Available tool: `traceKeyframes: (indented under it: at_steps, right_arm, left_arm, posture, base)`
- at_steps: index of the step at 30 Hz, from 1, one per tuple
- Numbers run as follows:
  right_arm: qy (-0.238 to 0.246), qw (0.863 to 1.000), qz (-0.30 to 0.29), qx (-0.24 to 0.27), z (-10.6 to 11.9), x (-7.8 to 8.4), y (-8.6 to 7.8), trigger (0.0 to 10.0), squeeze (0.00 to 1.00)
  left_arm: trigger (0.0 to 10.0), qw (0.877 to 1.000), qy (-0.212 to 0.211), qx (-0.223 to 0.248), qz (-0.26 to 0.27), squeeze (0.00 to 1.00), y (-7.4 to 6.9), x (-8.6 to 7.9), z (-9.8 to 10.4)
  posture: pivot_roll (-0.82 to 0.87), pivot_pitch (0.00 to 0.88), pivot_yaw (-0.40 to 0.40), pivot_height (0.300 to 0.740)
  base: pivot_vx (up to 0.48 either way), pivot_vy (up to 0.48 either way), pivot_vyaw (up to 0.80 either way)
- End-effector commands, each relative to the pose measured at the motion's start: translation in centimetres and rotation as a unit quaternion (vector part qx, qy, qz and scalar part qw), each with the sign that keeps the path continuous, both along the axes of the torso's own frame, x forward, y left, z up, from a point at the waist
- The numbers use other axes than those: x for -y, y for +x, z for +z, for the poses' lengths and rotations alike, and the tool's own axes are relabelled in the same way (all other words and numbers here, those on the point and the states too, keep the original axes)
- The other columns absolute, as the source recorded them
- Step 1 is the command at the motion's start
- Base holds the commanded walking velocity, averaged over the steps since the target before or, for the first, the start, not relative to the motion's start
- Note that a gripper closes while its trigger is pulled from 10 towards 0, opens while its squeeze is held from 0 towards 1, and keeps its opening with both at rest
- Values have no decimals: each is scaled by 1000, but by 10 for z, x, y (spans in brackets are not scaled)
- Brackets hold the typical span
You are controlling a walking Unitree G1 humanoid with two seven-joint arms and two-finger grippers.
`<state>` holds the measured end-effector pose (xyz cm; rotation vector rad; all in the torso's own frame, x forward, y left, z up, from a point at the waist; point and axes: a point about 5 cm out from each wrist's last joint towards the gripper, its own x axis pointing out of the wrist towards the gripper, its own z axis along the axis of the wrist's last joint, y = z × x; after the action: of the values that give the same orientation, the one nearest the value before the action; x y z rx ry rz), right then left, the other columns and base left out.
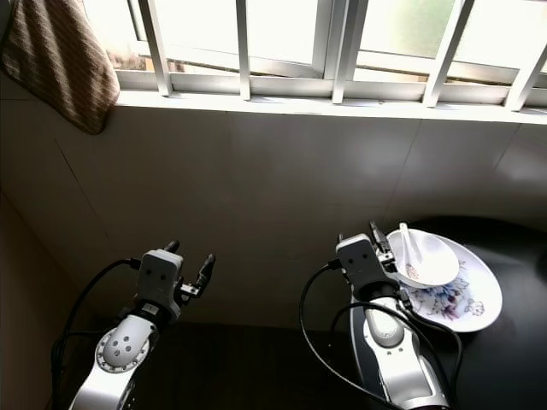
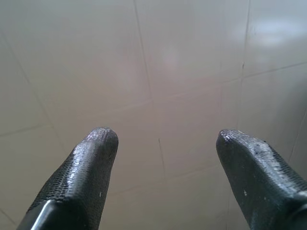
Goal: Kitchen organization
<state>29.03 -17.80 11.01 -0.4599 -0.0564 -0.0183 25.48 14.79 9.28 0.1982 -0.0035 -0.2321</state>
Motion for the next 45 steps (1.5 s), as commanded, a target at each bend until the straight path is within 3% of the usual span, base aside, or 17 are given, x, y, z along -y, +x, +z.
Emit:
traceKeyframes:
  at_steps: [1,2,5,12,19,23,26,35,45]
  right_arm:
    - [47,998,-28,-21,5,21,9,10000,0]
    - [47,998,-28,-21,5,21,9,10000,0]
    - [110,991,-42,-60,10,37,22,10000,0]
    - [115,986,-62,-106,16,66,38,10000,0]
    - [168,961,-57,-213,7,89,49,10000,0]
    - [161,960,-93,-210,14,109,55,10000,0]
    - [199,951,-112,-206,24,122,60,10000,0]
    - [250,934,-86,-242,25,122,66,10000,0]
    - [236,929,-97,-269,18,126,63,10000,0]
  left_arm:
    - [10000,1000,3,-4,-7,0,1,3,-1]
    - [10000,1000,3,-4,-7,0,1,3,-1]
    - [10000,1000,4,-5,-8,0,1,3,-2]
    - [10000,1000,4,-6,-10,0,1,6,-4]
    - [10000,1000,3,-6,-6,0,2,6,-4]
    - [10000,1000,2,-5,-6,0,2,6,-4]
    - [10000,1000,1,-5,-6,0,2,6,-4]
    - [10000,1000,4,-6,-8,0,4,6,-4]
    - [10000,1000,4,-4,-6,0,4,7,-3]
  posture:
    - [24,0,-35,740]
    - [24,0,-35,740]
    - [18,0,-32,740]
    - [25,0,-42,740]
    - [28,0,-46,740]
    - [31,0,-47,740]
    - [31,0,-48,740]
    - [32,0,-47,740]
    - [44,0,-56,740]
  base:
    - [0,0,0]
    - [0,0,0]
    - [0,0,0]
    - [0,0,0]
    - [0,0,0]
    - [0,0,0]
    - [0,0,0]
    - [0,0,0]
    - [0,0,0]
